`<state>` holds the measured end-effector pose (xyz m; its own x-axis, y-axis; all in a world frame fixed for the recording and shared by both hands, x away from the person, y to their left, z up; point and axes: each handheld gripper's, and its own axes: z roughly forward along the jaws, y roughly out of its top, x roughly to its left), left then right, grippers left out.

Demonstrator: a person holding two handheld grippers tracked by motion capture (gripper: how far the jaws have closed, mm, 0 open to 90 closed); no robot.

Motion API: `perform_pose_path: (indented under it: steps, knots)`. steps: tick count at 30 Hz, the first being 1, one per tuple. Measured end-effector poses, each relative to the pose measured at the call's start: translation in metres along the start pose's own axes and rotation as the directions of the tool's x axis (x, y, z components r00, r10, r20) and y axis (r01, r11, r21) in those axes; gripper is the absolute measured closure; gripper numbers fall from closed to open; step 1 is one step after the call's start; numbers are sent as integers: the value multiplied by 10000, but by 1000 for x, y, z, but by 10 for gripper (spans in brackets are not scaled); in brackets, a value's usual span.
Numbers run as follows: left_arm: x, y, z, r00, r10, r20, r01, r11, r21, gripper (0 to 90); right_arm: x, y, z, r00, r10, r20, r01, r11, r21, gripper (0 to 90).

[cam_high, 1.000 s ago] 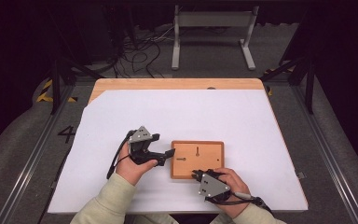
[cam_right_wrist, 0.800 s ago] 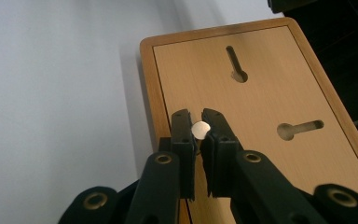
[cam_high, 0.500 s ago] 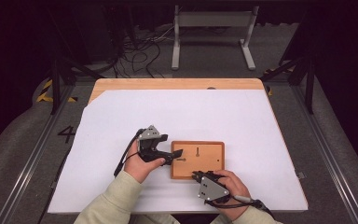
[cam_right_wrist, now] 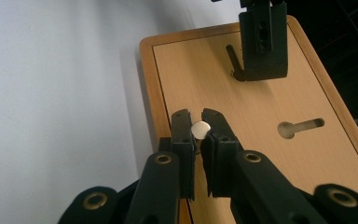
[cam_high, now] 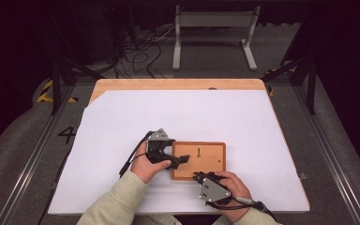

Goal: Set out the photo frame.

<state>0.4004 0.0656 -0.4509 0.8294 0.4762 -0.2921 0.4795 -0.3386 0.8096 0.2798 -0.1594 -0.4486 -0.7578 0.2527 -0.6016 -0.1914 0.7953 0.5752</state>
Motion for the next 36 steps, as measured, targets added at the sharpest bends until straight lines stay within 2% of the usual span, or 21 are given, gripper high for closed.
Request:
perform_pose_path:
  steps: [4, 6, 7, 11, 13, 19, 22, 25, 26, 29, 30, 32, 36]
  knots:
    - [-1, 0, 2, 9999, 6, 139, -6, 10000, 5, 74, 1, 0, 0, 10000, 9, 12, -9, 10000, -10, 843]
    - [-1, 0, 5, 9998, 132, 122, -132, 9999, 79, 77, 1, 0, 0, 10000, 8, 22, -8, 10000, -6, 843]
    - [-2, 0, 5, 9999, 35, 133, -35, 10000, 70, 85, 1, 0, 0, 10000, 16, 20, -16, 10000, -9, 843]
    - [-5, 0, 7, 9987, 330, 381, -332, 9994, 53, 146, 1, 0, 0, 10000, 4, 22, -4, 10000, -14, 843]
    - [-5, 0, 6, 9982, 498, 334, -500, 9987, 48, 193, 1, 0, 0, 10000, 15, 22, -15, 10000, -19, 842]
    - [-2, 0, 1, 9976, 294, 624, -288, 9995, -106, 255, 1, 0, -1, 10000, -22, -1, 22, 10000, -28, 841]
    - [-1, 0, -1, 9969, 340, 703, -328, 9993, -191, 284, 1, 0, -1, 10000, 43, -40, -43, 10000, -61, 840]
    - [-1, 0, -6, 9952, 478, 855, -446, 9982, -392, 319, -2, 0, -4, 9993, 297, -246, -298, 9995, -55, 818]
    - [-2, 0, -7, 9948, 530, 870, -495, 9979, -422, 335, -4, -1, -6, 9970, 591, -500, -597, 9982, -114, 788]
    - [-3, 1, -10, 9928, 736, 941, -695, 9965, -468, 353, -11, -2, -17, 9823, 1540, -1065, -1614, 9848, -646, 644]
    - [-3, 1, -11, 9923, 712, 1011, -665, 9966, -494, 363, -15, -1, -23, 9725, 1993, -1204, -2107, 9733, -907, 610]
    - [-4, 1, -14, 9914, 668, 1126, -613, 9968, -516, 391, -23, -2, -33, 9648, 2320, -1242, -2477, 9599, -1313, 575]
    - [-6, 1, -20, 9879, 762, 1351, -674, 9953, -689, 442, -40, -7, -54, 9467, 2990, -1202, -3178, 9279, -1950, 565]
